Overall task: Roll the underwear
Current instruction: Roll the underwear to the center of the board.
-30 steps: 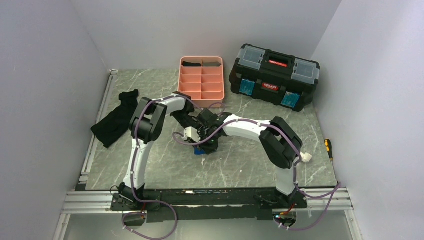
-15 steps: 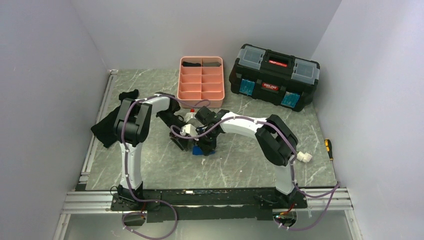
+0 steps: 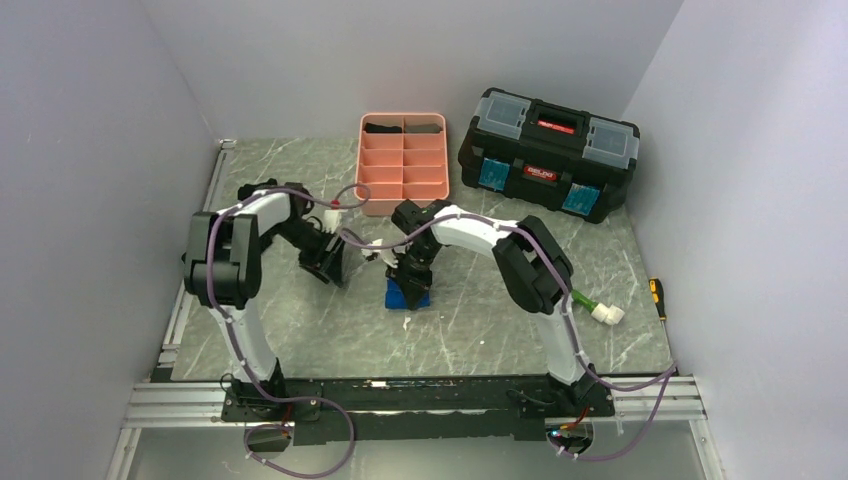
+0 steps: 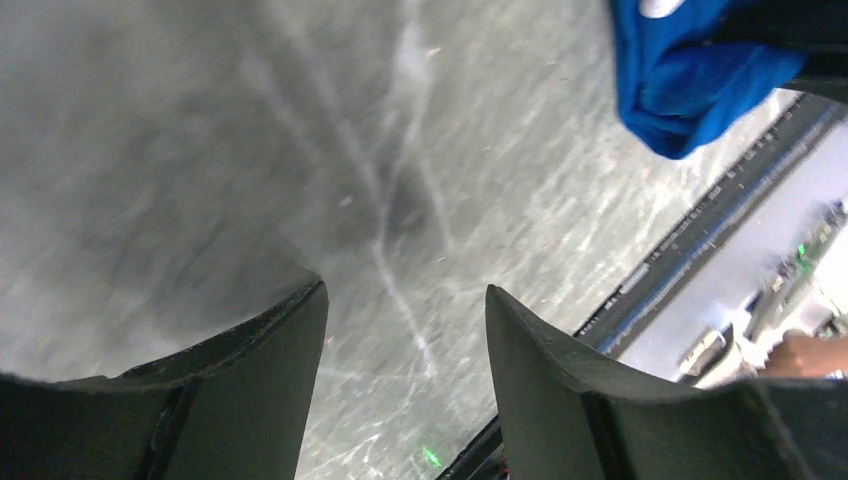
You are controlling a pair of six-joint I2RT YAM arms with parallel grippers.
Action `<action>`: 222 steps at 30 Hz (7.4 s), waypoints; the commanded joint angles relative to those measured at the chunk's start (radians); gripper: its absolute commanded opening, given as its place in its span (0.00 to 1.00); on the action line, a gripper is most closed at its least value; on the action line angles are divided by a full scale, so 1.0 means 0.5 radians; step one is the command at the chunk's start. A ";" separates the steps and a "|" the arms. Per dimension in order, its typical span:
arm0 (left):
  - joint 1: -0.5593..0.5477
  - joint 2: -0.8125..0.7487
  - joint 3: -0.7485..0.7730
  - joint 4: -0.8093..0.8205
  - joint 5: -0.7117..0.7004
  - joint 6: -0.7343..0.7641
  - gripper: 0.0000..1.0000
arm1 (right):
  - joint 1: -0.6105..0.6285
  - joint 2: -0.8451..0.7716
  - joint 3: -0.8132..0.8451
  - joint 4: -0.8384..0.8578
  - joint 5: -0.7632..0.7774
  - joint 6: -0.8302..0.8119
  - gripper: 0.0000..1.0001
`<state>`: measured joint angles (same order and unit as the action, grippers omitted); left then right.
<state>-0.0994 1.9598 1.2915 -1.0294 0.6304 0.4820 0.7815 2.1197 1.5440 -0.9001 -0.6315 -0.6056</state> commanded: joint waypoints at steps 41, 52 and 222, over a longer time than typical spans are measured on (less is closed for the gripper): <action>-0.964 -1.656 -0.704 0.852 -0.521 0.251 0.64 | -0.262 0.999 1.062 -1.111 -0.480 -0.553 0.00; -1.249 -1.163 -0.656 1.179 -0.562 0.339 0.64 | -0.262 1.018 1.069 -1.121 -0.473 -0.552 0.00; -0.562 1.016 1.082 -0.952 0.475 1.040 0.00 | 0.333 -0.379 -0.444 0.922 0.902 -0.274 0.64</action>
<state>-0.3954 2.4321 1.8133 -1.5543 0.8917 0.9527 0.9443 1.9114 1.2900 -0.4763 -0.2050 -0.7204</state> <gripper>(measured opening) 0.293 0.644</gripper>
